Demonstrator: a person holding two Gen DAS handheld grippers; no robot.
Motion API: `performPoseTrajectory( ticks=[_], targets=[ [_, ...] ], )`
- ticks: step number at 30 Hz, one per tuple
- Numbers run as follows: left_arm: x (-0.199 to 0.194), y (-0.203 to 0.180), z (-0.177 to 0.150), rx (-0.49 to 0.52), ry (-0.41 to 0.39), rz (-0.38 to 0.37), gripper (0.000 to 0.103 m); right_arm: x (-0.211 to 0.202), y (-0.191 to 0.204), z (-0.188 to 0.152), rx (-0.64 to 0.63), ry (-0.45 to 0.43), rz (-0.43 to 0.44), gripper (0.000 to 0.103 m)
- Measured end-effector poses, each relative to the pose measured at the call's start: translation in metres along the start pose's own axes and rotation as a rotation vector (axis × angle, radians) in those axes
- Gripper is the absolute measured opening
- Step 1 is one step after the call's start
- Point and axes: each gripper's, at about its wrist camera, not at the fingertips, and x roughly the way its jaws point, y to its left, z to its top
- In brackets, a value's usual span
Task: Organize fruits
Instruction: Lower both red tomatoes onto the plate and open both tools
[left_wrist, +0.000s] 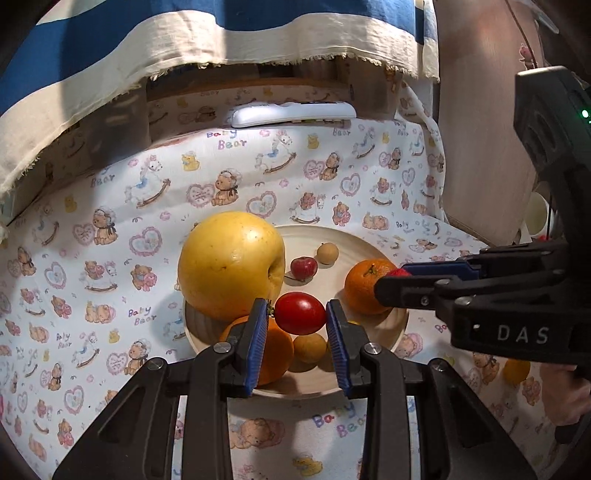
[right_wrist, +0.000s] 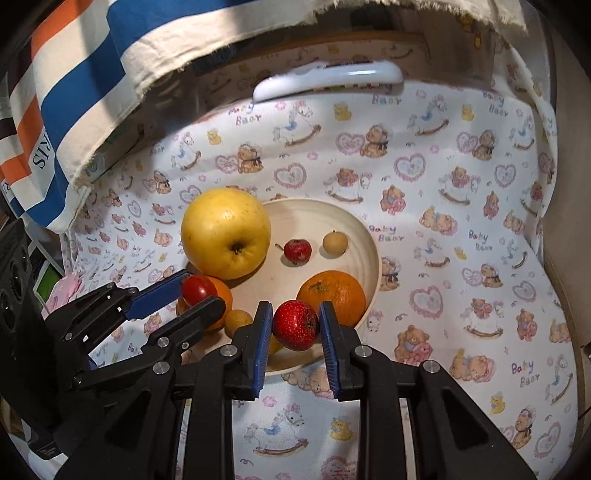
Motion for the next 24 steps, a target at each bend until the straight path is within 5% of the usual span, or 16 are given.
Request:
performPoseTrajectory(
  ticks=[10, 14, 18, 24],
  targets=[
    [0.0, -0.009, -0.003, 0.056, -0.025, 0.029, 0.035, 0.003, -0.001, -0.001, 0.014, 0.017, 0.006, 0.027],
    [-0.002, -0.009, -0.004, 0.055, -0.039, 0.055, 0.062, 0.002, -0.004, 0.0, 0.028, 0.023, 0.023, 0.03],
    [-0.004, -0.008, -0.004, 0.057, -0.048, 0.066, 0.063, -0.01, -0.004, 0.002, 0.032, -0.02, 0.017, 0.043],
    [-0.015, -0.004, 0.0, 0.036, -0.084, 0.071, 0.063, -0.041, -0.003, 0.01, 0.021, -0.128, -0.021, 0.044]
  ],
)
